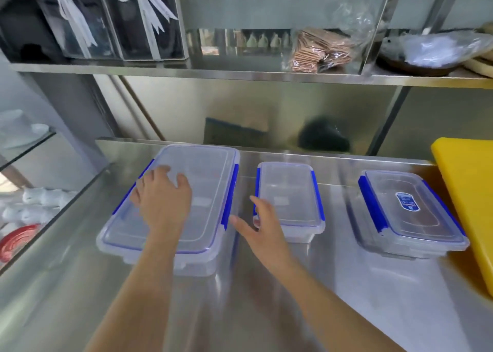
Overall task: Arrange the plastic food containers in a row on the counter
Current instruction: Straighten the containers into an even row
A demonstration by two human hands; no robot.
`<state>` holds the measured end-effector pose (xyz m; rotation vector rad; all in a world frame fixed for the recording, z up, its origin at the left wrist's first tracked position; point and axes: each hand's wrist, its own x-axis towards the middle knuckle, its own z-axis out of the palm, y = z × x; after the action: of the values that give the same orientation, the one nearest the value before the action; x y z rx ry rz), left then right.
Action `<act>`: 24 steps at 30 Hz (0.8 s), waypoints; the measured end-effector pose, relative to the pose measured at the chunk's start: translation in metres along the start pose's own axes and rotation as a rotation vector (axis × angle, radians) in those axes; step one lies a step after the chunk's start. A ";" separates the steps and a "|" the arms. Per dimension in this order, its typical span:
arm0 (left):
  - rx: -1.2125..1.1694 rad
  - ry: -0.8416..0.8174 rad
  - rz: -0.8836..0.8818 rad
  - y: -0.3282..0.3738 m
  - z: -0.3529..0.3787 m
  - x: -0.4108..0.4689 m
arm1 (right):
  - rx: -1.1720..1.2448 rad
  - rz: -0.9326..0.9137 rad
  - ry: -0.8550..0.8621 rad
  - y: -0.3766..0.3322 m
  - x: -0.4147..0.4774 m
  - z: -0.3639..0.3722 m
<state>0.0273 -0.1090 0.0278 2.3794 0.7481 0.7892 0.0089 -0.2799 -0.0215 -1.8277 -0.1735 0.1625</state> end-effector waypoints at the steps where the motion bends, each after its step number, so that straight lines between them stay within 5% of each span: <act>1: 0.072 -0.029 -0.121 -0.018 -0.007 0.014 | 0.125 0.087 -0.043 -0.005 -0.001 0.015; 5: 0.163 -0.287 -0.396 -0.086 -0.024 0.034 | 0.245 0.142 -0.122 -0.011 -0.005 0.066; 8: 0.080 -0.389 -0.432 -0.119 -0.027 0.035 | 0.241 0.148 -0.070 -0.014 -0.001 0.083; 24: 0.008 -0.370 -0.352 -0.169 -0.053 0.074 | 0.129 0.157 -0.085 -0.028 0.017 0.152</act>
<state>-0.0136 0.0743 -0.0127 2.2189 0.9681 0.1938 -0.0065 -0.1258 -0.0337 -1.7067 -0.0768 0.3545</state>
